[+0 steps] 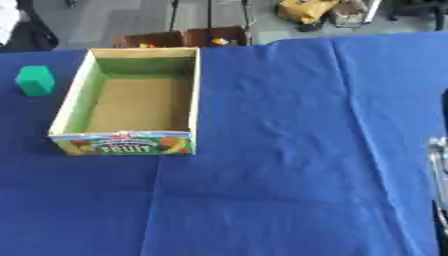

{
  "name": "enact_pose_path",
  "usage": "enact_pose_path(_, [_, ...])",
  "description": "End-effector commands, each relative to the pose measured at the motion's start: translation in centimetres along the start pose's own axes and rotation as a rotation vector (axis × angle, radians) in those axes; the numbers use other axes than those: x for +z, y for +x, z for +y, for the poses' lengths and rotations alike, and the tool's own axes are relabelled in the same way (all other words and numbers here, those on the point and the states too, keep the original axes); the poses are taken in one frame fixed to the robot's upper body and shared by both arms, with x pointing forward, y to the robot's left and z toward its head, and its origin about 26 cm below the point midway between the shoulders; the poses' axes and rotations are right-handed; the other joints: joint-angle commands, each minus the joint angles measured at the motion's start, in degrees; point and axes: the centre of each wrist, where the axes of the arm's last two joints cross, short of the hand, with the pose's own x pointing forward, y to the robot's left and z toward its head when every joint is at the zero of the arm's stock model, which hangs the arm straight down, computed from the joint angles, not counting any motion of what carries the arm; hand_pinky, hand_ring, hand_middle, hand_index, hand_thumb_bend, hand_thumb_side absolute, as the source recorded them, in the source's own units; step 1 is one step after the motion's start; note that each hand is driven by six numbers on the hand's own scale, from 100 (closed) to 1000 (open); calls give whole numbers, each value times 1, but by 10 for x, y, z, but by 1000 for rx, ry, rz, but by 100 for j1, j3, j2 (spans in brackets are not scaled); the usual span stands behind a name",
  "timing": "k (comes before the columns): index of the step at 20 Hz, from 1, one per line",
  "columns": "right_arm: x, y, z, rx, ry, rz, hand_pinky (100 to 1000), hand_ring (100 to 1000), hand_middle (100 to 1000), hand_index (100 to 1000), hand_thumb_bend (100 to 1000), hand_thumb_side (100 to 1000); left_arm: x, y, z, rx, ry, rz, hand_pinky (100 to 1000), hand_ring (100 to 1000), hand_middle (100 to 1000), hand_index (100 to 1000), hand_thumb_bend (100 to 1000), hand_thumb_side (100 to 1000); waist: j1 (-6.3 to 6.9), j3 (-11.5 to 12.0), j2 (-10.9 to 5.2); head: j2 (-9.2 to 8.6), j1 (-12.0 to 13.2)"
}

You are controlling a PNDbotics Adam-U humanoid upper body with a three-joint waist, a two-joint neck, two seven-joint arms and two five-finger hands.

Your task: Pick up objects on the table and place them in the box.

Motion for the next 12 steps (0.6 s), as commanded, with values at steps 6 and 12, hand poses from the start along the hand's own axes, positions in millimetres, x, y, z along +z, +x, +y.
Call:
enact_pose_path(6, [-10,3,-5,2,-4,-40,719,730,605,782,100,763,-11,-2,15,-15,-28,0,832,921,844,907,100,1000,-9,-49,-60,-80,315])
enact_pose_path(12, [-10,3,-5,0,2,-40,720,730,604,782,100,768,-26,-3,28,-31,-107,5,835,926,851,942,100,1000,-19,-93,-56,-180,260])
